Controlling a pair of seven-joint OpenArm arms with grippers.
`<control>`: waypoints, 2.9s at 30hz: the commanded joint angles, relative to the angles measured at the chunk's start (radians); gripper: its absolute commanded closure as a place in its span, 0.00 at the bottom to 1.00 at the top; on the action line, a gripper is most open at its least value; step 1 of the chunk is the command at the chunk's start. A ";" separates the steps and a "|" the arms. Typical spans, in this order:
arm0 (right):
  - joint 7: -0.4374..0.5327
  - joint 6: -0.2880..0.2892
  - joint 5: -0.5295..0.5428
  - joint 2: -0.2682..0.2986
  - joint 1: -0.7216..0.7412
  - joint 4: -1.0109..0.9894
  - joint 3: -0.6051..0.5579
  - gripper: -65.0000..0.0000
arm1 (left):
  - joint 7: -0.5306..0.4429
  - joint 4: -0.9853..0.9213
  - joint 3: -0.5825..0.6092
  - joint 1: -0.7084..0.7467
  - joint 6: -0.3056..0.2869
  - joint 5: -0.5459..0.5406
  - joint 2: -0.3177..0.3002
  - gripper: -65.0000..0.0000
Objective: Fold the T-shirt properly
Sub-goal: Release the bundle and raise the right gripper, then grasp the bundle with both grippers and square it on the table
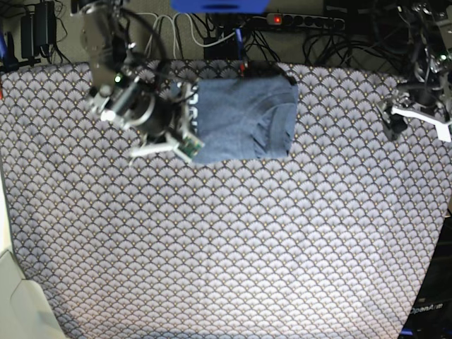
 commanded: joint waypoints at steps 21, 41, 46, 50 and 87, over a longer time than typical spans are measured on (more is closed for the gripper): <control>0.057 -0.001 0.005 -0.007 -0.014 0.040 0.009 0.96 | -0.017 0.021 -0.005 0.034 -0.004 -0.003 0.027 0.02; 0.103 -0.001 0.005 0.059 -0.089 0.055 0.315 0.96 | -0.015 -0.039 0.260 0.070 -0.306 0.009 0.100 0.80; 0.101 -0.001 0.005 0.066 -0.095 0.055 0.321 0.96 | -0.017 -0.039 0.317 0.107 -0.306 0.009 0.100 0.98; 0.103 -0.001 0.005 0.066 -0.100 0.054 0.319 0.96 | -0.017 -0.039 0.327 0.113 -0.303 0.009 0.105 0.99; 0.104 -0.001 0.005 0.067 -0.074 -0.037 0.296 0.96 | -0.029 -0.354 0.364 -0.234 -0.297 0.112 0.234 0.99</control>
